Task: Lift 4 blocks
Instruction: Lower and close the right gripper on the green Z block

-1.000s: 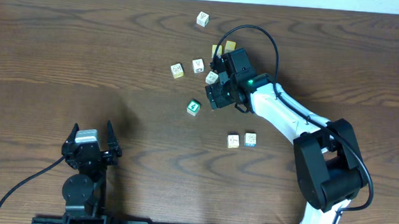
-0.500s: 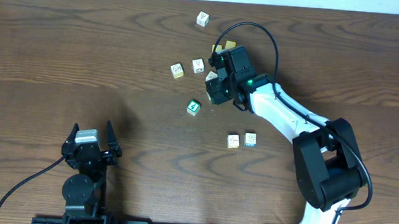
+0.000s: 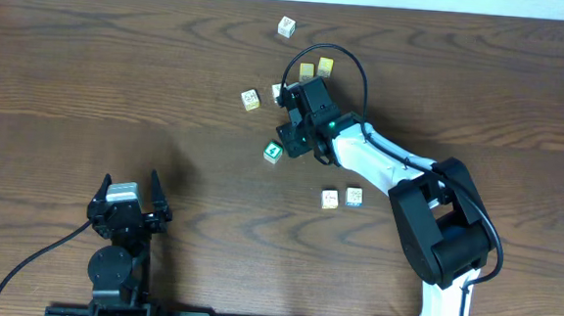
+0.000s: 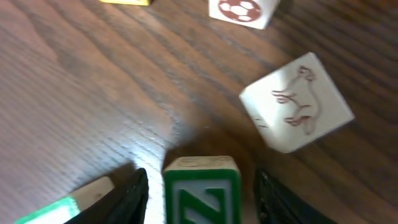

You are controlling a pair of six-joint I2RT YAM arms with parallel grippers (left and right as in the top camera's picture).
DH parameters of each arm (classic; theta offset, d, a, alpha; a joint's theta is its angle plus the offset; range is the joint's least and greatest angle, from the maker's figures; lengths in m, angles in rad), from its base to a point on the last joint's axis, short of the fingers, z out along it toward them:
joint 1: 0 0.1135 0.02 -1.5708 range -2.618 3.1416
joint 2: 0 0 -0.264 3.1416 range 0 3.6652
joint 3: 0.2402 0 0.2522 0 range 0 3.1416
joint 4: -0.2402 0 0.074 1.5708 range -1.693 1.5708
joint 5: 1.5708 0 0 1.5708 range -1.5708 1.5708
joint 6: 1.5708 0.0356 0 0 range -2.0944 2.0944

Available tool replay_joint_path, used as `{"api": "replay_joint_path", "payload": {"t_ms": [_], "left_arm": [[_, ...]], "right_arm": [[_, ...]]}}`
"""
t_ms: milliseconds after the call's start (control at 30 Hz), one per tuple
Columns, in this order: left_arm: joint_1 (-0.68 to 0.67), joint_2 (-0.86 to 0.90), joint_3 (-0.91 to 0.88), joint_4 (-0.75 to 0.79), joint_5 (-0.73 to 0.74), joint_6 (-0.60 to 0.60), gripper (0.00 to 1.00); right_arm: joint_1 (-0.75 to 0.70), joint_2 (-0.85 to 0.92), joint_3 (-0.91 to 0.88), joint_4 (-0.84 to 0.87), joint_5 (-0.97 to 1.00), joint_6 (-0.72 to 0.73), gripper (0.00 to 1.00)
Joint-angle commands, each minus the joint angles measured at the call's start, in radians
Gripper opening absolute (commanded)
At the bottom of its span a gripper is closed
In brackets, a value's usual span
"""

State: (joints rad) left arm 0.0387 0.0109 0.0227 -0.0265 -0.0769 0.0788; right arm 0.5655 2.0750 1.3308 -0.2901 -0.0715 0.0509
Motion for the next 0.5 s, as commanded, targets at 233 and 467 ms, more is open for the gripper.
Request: {"api": "replay_joint_path", "payload": {"t_ms": [233, 467], "left_arm": [[0.005, -0.005, -0.019, -0.04, -0.013, -0.005, 0.75], [0.005, -0.005, -0.019, -0.04, -0.013, -0.005, 0.75]], "right_arm": [[-0.01, 0.003, 0.029, 0.003, 0.071, -0.003, 0.45], [-0.011, 0.003, 0.078, -0.035, 0.071, -0.004, 0.43]]}}
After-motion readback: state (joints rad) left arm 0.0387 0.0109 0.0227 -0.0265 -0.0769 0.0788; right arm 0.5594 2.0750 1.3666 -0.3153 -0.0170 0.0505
